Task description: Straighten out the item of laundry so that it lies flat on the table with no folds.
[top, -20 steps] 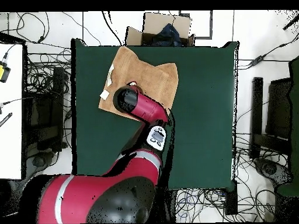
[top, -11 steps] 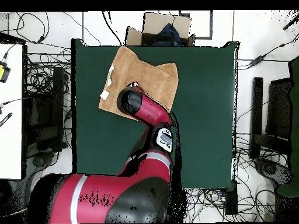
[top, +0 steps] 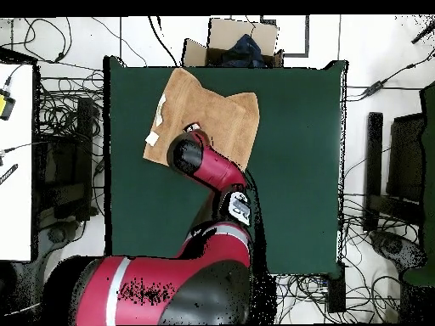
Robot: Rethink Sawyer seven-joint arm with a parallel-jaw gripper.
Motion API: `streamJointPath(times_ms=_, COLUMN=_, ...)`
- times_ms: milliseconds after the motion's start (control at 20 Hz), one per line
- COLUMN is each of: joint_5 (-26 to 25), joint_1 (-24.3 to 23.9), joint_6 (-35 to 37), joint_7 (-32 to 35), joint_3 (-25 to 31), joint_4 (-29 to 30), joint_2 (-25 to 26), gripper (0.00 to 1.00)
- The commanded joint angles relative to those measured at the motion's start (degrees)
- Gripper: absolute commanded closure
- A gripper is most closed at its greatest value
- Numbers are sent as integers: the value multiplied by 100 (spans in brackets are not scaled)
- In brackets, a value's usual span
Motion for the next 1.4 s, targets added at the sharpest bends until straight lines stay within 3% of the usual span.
streamJointPath(times_ms=50, joint_5=-451, joint_1=632, joint_6=-574, joint_7=971, joint_3=-11, joint_4=1151, joint_2=562, gripper=0)
streamJointPath(times_ms=300, joint_5=-373, joint_1=937, joint_6=-1096, joint_7=1023, joint_3=-261, joint_4=1437, joint_2=434, gripper=0)
streamJointPath(times_ms=850, joint_5=-1199, joint_1=129, joint_6=-1601, joint_7=1170, joint_3=428, joint_4=2447, joint_2=-154, gripper=0)
streamJointPath(times_ms=1400, joint_5=-1927, joint_1=-534, joint_6=-2011, joint_7=1167, joint_3=784, joint_4=2567, joint_2=91, gripper=0)
